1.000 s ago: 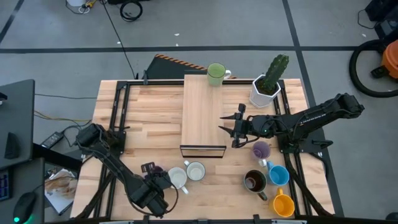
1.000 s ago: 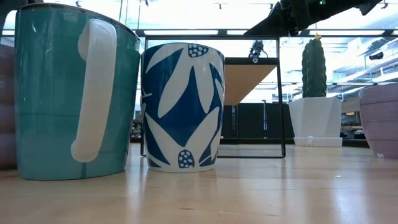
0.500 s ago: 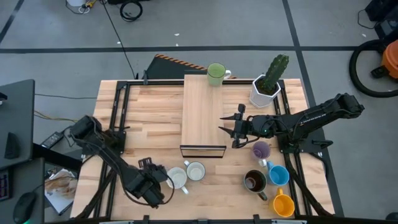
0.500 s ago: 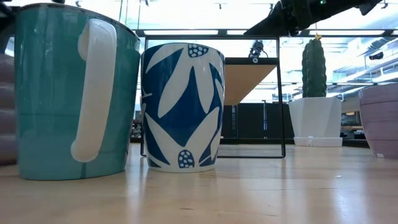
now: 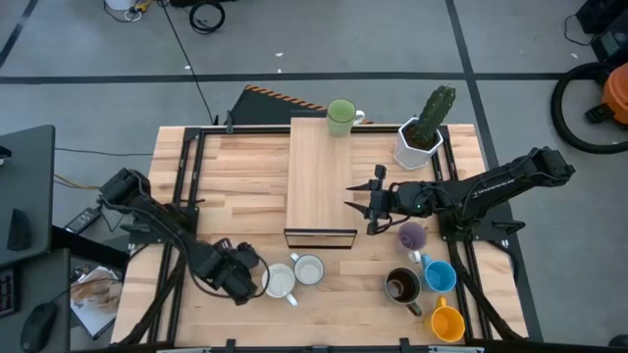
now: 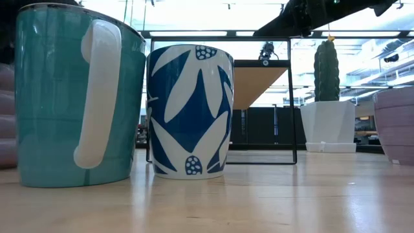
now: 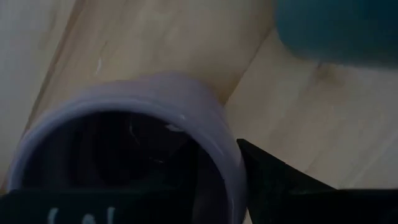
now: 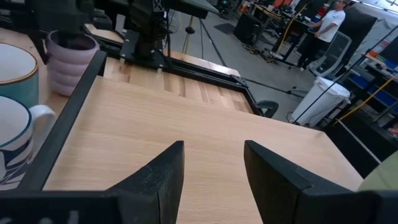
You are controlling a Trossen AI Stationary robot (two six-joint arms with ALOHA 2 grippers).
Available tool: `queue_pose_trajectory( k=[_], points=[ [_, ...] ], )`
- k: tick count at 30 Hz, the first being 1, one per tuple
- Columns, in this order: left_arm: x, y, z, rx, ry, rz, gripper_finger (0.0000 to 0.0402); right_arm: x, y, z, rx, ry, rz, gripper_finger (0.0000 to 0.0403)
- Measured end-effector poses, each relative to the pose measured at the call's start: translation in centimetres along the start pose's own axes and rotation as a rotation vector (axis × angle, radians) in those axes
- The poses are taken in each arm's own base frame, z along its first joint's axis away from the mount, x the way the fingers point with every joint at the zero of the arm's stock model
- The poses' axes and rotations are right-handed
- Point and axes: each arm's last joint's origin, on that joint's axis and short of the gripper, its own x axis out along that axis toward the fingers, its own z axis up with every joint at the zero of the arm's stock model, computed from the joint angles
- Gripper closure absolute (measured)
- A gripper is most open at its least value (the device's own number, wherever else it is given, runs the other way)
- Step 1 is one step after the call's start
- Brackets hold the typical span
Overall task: Place coffee mugs
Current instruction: Put the left violet mug on the shelf
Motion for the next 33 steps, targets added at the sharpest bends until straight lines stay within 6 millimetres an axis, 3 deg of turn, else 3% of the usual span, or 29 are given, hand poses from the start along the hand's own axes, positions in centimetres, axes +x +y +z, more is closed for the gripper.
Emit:
queue_pose_trajectory(
  k=[7, 14, 19, 25, 33],
  points=[
    [0.2, 0.6, 1.3, -0.057, 0.037, -0.006, 0.0289, -0.1, 0.2, -0.3, 0.012, 0.029, 0.021, 0.023],
    [0.3, 1.2, 2.2, -0.027, 0.049, 0.007, 0.0366, -0.1, 0.4, -0.3, 0.01, 0.029, 0.024, 0.023],
    [-0.1, 2.3, 3.2, 0.058, 0.063, 0.011, 0.0366, -0.1, 0.4, -0.3, 0.009, 0.031, 0.024, 0.023],
    [-2.9, 5.9, 4.6, 0.171, 0.082, -0.004, 0.0367, -0.1, 0.4, -0.4, 0.006, 0.042, 0.022, 0.023],
    [-5.9, 11.6, 7.6, 0.377, -0.022, -0.035, 0.0366, 0.1, -0.4, 0.0, -0.023, 0.01, -0.069, 0.023]
  ],
)
